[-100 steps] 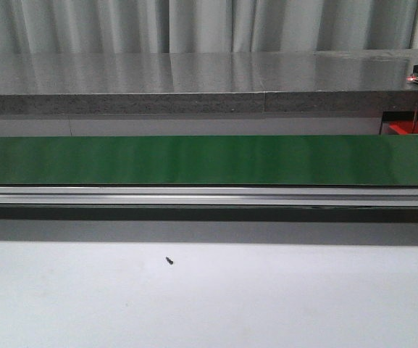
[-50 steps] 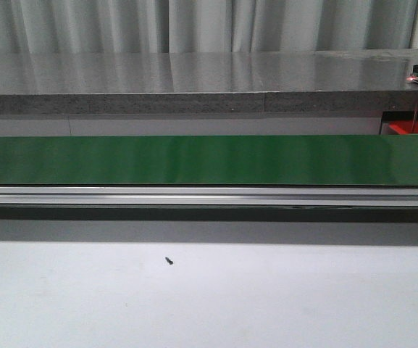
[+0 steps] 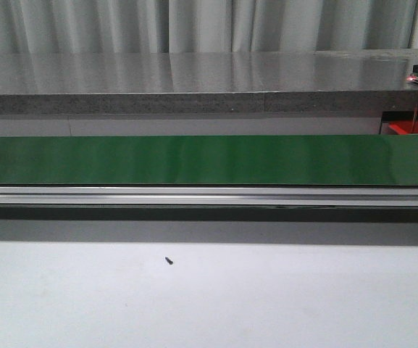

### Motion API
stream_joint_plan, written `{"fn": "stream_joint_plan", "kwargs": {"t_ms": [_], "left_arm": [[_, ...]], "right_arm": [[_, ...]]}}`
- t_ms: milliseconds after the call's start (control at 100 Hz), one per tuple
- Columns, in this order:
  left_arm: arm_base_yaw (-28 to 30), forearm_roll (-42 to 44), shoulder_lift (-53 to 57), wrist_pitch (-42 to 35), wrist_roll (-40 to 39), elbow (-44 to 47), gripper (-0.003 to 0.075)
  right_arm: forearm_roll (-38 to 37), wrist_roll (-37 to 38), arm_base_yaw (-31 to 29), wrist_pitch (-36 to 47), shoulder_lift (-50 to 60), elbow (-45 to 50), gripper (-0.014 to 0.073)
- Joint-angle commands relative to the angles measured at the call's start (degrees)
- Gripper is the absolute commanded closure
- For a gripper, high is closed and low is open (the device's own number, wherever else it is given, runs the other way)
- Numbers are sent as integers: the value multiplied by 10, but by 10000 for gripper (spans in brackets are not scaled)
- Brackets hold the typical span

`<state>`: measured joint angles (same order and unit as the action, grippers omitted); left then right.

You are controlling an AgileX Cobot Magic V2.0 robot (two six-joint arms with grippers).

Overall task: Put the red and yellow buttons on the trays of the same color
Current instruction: 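Grasp a yellow-capped button with the left gripper and lift it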

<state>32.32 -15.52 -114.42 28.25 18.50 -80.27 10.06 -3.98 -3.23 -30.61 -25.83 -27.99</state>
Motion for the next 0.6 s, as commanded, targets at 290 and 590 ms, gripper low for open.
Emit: {"fn": "stream_joint_plan", "kwargs": {"t_ms": [290,590], "left_arm": [[0,-20,11,-49,-2,-17,411],[0,-20,16,-47,-1,-17,571]], "right_arm": [[4,-4,2,43,-2,-6,717],[4,-4,2,46,-2,-3,717]]}}
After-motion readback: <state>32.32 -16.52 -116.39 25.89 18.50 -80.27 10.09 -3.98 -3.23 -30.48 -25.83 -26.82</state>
